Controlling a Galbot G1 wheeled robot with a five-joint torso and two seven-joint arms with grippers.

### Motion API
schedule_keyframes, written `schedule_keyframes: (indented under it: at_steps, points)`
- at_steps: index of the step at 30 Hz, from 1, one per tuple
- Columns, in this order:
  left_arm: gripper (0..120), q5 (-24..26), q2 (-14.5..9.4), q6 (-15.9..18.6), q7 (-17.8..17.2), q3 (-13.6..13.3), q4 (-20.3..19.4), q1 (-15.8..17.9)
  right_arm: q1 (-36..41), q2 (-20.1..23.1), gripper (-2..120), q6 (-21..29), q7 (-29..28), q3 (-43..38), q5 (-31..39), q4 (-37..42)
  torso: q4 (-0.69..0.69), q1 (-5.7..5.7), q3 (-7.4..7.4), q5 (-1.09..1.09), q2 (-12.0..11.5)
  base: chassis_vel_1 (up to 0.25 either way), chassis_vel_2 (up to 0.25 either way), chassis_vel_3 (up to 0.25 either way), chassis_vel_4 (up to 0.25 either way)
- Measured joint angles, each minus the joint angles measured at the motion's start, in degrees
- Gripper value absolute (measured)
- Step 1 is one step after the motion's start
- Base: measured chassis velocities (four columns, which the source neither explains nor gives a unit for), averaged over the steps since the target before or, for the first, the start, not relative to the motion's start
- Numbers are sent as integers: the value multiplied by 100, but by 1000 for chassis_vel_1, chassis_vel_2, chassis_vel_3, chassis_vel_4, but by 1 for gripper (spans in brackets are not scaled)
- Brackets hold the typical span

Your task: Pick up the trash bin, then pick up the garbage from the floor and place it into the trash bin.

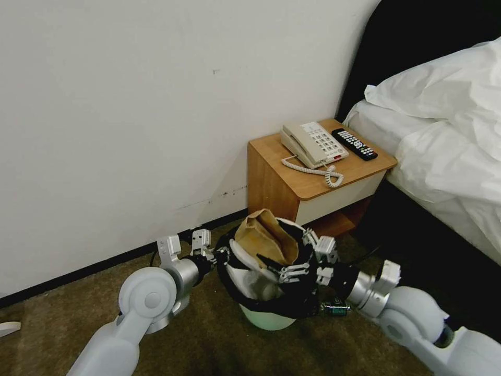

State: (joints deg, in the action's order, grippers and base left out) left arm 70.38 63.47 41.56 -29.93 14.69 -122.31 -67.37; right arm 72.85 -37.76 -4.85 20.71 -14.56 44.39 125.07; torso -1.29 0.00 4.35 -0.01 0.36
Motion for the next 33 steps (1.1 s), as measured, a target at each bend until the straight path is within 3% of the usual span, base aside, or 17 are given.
schedule_keyframes:
  at_steps: [7,19,22,24,28,31,33]
  points:
    - [3,-410,-41,20,77,293,-215,-550,13,56,100,-54,-218,-322,219,270,1,0,0,0,0,0,0,0,0]
    - [3,-688,-94,18,99,587,-412,-992,-16,-109,100,-109,-329,-409,282,355,0,0,0,0,0,0,0,0,0]
    - [3,-779,-120,-6,127,741,-508,-1227,-6,-217,100,-124,-464,-488,329,314,1,0,0,0,0,0,0,0,0]
    - [3,-873,-184,-47,202,998,-638,-1524,-5,-319,100,-98,-689,-529,365,188,1,0,0,0,0,0,0,0,0]
    - [3,-953,-201,-83,257,1194,-724,-1717,-18,-364,100,32,-885,-527,293,63,1,0,-1,1,0,0,0,0,0]
    - [3,-1153,-189,-144,389,1483,-815,-1945,-28,-384,100,465,-1293,-457,-73,-237,1,0,0,1,0,0,0,0,0]
    - [3,-1169,-184,-151,402,1516,-825,-1968,-30,-384,100,522,-1335,-440,-135,-296,1,0,0,1,0,0,0,0,0]
